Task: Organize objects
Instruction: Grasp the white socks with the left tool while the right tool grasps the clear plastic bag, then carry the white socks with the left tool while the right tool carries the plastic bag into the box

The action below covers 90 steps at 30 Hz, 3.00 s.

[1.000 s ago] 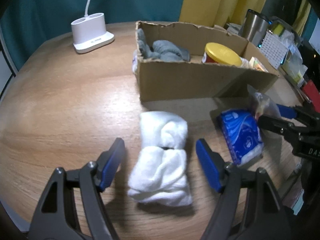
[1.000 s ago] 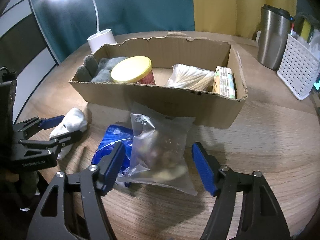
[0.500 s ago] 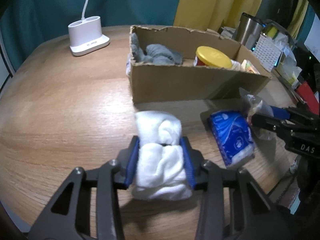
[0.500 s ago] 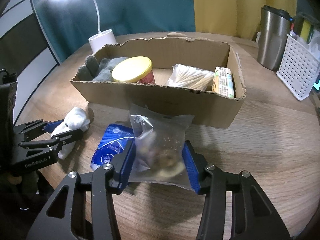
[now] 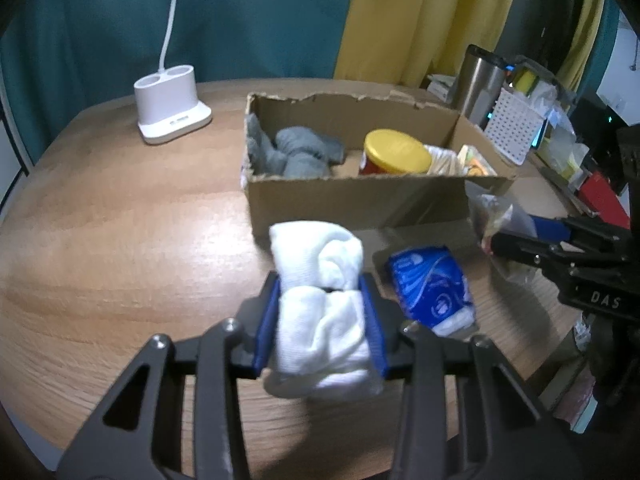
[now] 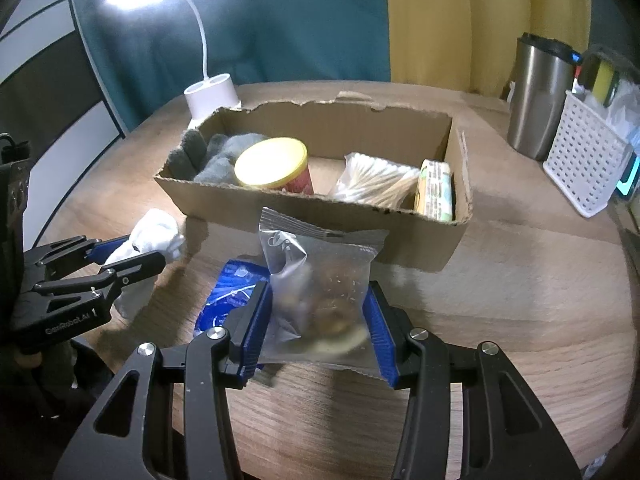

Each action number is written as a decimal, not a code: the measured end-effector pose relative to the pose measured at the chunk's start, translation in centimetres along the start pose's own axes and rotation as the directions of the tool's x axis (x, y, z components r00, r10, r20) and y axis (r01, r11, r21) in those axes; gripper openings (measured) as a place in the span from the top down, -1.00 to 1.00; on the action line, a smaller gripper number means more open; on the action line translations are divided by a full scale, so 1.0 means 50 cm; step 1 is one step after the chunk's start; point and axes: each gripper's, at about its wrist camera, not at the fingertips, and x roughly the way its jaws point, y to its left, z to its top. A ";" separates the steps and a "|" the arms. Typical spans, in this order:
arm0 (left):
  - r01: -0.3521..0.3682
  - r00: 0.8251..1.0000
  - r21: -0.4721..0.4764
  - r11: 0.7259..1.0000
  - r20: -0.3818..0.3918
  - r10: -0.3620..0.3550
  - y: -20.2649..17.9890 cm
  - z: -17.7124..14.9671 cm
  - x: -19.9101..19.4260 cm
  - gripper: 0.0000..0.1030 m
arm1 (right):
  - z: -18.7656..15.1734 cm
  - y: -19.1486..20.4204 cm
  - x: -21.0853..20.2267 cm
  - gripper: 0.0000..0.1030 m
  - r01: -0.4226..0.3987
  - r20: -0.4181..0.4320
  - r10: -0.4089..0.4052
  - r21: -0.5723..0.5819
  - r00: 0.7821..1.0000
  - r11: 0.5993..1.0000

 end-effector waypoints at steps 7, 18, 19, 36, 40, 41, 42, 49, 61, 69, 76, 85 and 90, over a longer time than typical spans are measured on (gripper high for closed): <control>0.011 0.999 0.009 1.000 0.035 -0.011 -0.012 0.019 -0.025 0.23 | 0.011 -0.003 -0.023 0.04 0.008 0.026 -0.008 0.000 1.000 1.000; 0.025 0.997 0.018 1.000 0.077 -0.026 -0.022 0.043 -0.055 0.23 | 0.028 -0.001 -0.055 0.04 0.007 0.060 -0.006 -0.015 0.998 1.000; 0.025 0.996 0.017 1.000 0.080 -0.026 -0.022 0.045 -0.057 0.23 | 0.030 -0.001 -0.056 0.04 0.007 0.062 -0.006 -0.016 0.998 1.000; 0.035 0.991 0.041 0.999 0.130 -0.040 -0.032 0.095 -0.072 0.23 | 0.058 -0.014 -0.074 0.04 0.013 0.091 -0.012 -0.010 0.996 1.000; 0.034 0.991 0.042 0.999 0.126 -0.039 -0.033 0.105 -0.065 0.23 | 0.066 -0.017 -0.069 0.04 0.012 0.091 -0.011 -0.008 0.996 1.000; 0.031 0.991 0.042 0.999 0.125 -0.036 -0.033 0.108 -0.064 0.23 | 0.069 -0.018 -0.067 0.04 0.010 0.093 -0.009 -0.006 0.996 1.000; 0.030 0.991 0.042 0.999 0.126 -0.035 -0.033 0.111 -0.064 0.23 | 0.070 -0.019 -0.067 0.04 0.008 0.094 -0.008 -0.004 0.996 1.000; 0.018 0.991 0.044 0.999 0.133 -0.024 -0.030 0.135 -0.053 0.23 | 0.088 -0.027 -0.054 0.04 -0.003 0.101 0.003 0.003 0.995 1.000; 0.029 0.992 0.026 0.999 0.124 -0.032 -0.021 0.168 -0.017 0.23 | 0.114 -0.045 -0.025 0.04 -0.009 0.084 0.008 0.014 0.996 1.000; 0.027 0.994 0.006 1.000 0.109 -0.028 -0.014 0.189 0.016 0.23 | 0.137 -0.054 -0.004 0.04 -0.014 0.073 0.013 0.008 0.997 1.000; 0.030 0.995 -0.001 1.000 0.098 -0.029 -0.013 0.203 0.041 0.23 | 0.153 -0.063 0.010 0.04 -0.013 0.072 0.013 0.008 0.997 1.000; 0.033 0.997 -0.011 0.999 0.076 -0.032 -0.009 0.211 0.075 0.23 | 0.165 -0.076 0.023 0.04 -0.017 0.071 0.016 0.012 0.997 1.000; 0.034 0.998 -0.015 0.999 0.059 -0.033 -0.008 0.214 0.093 0.23 | 0.168 -0.085 0.028 0.04 -0.017 0.072 0.016 0.017 0.997 1.000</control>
